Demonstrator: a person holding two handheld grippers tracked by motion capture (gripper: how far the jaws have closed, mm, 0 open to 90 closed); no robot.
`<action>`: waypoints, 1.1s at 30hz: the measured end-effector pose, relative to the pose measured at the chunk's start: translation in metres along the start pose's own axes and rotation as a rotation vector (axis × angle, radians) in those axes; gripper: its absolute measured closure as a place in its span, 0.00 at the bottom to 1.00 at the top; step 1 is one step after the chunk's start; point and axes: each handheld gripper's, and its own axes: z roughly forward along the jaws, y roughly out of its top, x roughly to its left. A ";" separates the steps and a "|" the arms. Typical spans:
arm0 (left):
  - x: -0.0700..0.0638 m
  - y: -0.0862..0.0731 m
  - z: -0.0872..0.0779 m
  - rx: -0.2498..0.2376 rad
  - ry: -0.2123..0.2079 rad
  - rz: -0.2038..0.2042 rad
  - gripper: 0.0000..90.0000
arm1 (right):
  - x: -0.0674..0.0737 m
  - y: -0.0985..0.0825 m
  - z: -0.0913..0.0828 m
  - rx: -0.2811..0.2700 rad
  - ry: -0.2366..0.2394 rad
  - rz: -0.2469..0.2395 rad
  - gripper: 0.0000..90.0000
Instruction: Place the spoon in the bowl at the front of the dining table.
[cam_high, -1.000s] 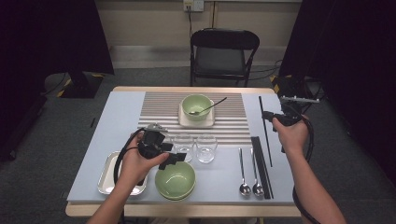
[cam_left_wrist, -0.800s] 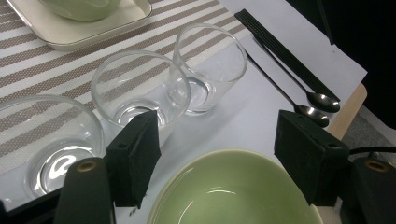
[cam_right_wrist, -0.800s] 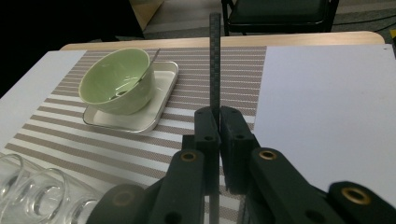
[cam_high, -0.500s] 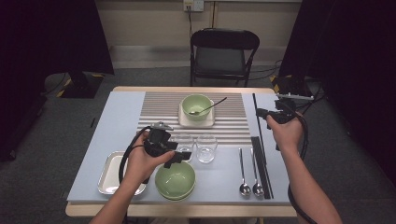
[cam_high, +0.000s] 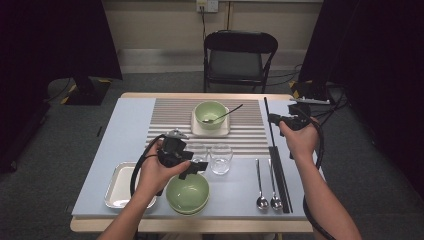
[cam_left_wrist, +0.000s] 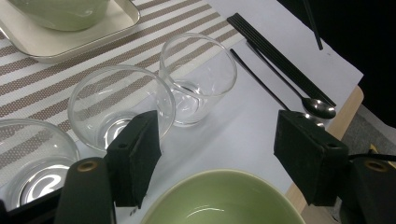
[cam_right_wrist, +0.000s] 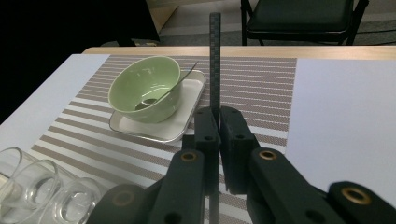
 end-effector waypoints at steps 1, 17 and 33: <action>0.000 0.000 0.000 0.000 0.000 0.000 0.35 | 0.001 0.001 0.000 -0.001 0.001 -0.002 0.96; -0.006 0.007 0.009 0.000 -0.014 0.010 0.35 | 0.021 0.006 0.005 -0.005 0.046 -0.019 0.96; -0.016 0.017 0.021 -0.004 -0.043 0.012 0.35 | 0.035 0.009 0.009 -0.012 0.078 -0.023 0.96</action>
